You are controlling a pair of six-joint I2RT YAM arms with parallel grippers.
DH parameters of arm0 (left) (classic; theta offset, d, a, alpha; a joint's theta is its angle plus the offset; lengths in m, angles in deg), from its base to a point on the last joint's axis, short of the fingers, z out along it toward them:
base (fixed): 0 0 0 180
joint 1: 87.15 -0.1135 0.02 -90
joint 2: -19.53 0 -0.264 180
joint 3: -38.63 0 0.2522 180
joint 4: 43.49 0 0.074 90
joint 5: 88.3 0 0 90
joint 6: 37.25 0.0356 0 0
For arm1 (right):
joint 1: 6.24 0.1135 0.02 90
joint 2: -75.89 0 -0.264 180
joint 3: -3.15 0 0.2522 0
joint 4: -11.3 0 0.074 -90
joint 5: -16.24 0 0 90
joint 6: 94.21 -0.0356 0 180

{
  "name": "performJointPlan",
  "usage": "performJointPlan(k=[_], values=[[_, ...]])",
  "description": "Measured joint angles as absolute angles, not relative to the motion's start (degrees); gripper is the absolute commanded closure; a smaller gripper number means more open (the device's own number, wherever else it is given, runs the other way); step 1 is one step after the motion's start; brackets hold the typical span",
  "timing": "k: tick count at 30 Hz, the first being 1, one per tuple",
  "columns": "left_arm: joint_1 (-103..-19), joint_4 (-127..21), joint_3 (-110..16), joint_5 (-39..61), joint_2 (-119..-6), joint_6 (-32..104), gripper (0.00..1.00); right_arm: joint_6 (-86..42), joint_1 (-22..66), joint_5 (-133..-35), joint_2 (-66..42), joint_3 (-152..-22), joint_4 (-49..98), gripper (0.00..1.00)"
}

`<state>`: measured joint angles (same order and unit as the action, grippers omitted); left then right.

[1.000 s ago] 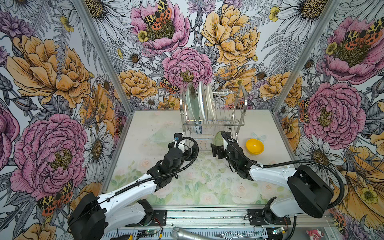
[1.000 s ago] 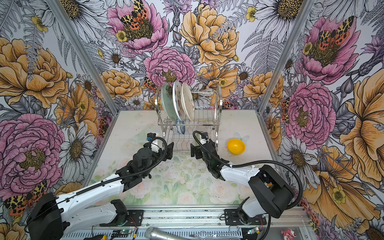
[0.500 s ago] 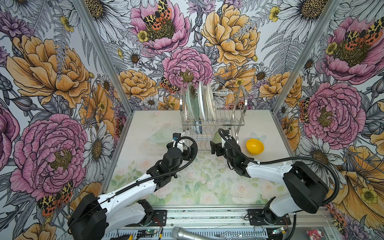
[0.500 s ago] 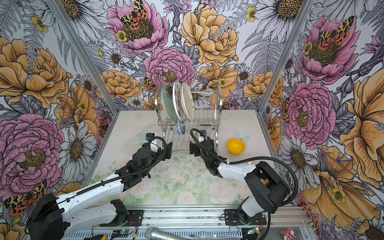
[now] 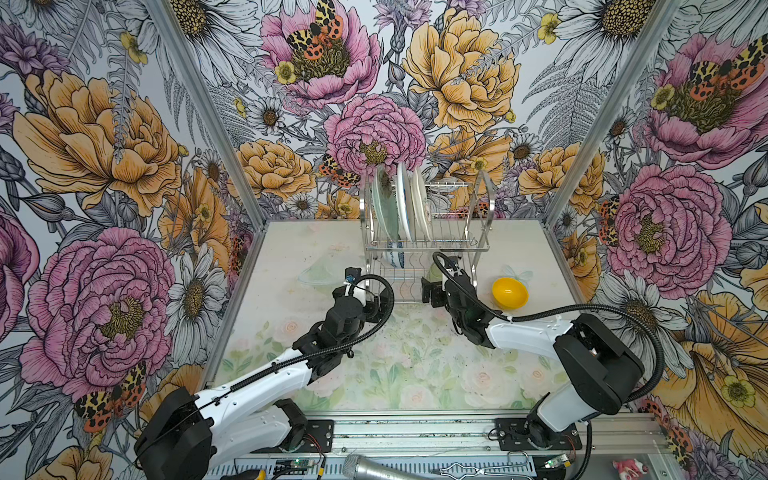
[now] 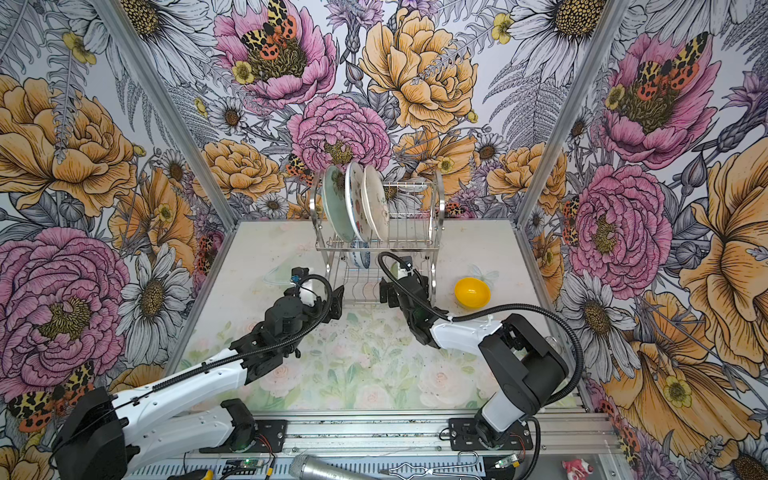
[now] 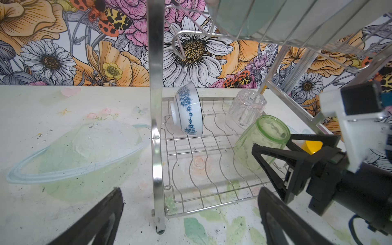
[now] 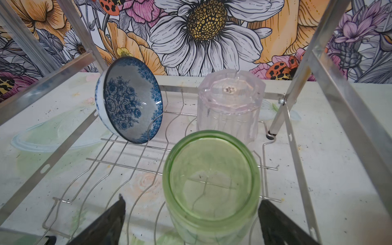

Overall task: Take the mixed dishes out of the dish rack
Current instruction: 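Move the right gripper over the green glass in the rack while the left arm shifts, then lower the right gripper around the green glass and close on it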

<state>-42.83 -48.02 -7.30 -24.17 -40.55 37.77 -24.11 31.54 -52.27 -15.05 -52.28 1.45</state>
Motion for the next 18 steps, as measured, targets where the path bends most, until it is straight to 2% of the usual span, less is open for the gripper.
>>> performJointPlan(k=[12, 18], values=[[-43.2, -48.02, -7.25, -24.17, -40.28, 37.75, 0.01, -24.77, 31.54, -48.66, -18.67, -54.16, 1.21, 0.01], [-43.44, -48.02, -7.25, -24.17, -40.35, 37.75, 0.01, -25.62, 31.21, -46.89, -19.46, -55.15, 0.44, 0.13]])
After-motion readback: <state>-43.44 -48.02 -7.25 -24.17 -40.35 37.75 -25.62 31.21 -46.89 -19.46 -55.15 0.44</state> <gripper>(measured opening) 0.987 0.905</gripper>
